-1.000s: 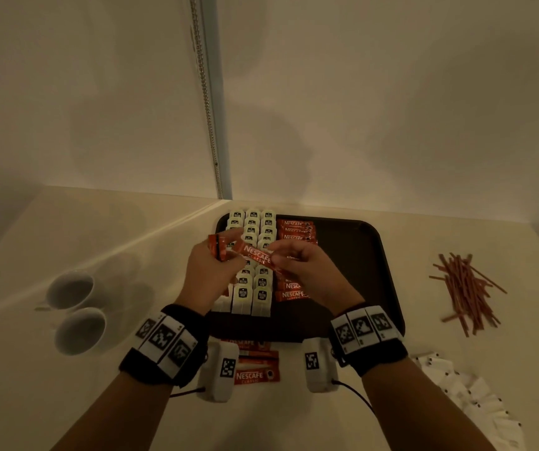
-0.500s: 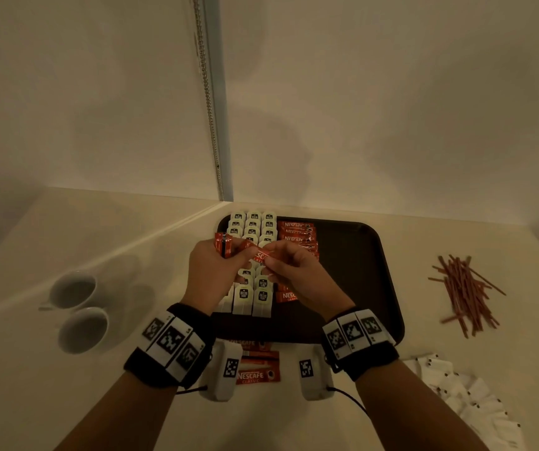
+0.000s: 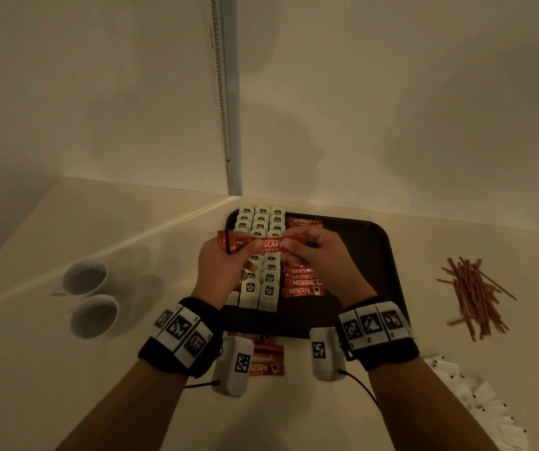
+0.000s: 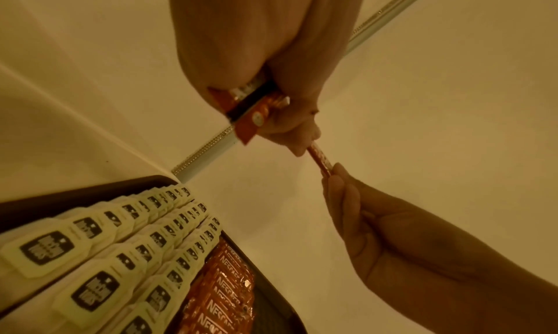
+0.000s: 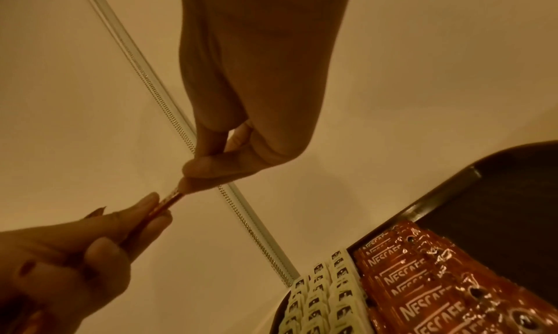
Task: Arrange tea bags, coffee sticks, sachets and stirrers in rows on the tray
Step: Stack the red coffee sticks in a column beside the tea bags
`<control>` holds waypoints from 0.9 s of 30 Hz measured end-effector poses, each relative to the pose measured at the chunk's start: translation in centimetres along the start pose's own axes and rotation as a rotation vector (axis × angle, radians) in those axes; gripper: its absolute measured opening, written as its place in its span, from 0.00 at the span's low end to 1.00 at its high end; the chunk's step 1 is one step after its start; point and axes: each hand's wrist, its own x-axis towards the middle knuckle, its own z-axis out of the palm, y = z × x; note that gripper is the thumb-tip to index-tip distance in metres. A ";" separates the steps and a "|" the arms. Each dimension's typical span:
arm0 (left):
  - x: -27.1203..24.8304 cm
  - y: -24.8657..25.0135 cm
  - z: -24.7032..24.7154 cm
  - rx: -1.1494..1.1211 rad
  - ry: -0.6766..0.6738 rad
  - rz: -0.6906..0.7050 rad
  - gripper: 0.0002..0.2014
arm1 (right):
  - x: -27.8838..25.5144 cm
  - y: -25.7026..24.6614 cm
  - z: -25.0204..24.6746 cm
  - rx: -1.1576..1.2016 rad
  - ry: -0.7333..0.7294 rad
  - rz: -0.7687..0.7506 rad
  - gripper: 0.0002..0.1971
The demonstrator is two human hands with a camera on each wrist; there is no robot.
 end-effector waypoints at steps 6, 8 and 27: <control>-0.5 0.4 0.4 -0.040 0.007 -0.013 0.07 | -0.5 0.8 -0.5 -0.085 0.051 -0.016 0.06; -0.6 0.6 0.3 -0.055 -0.052 -0.040 0.08 | -0.6 1.1 -0.4 -0.044 0.036 -0.020 0.07; -0.3 -0.3 -1.2 -0.070 -0.116 -0.175 0.10 | -0.2 1.1 -4.0 -0.408 0.035 -0.033 0.07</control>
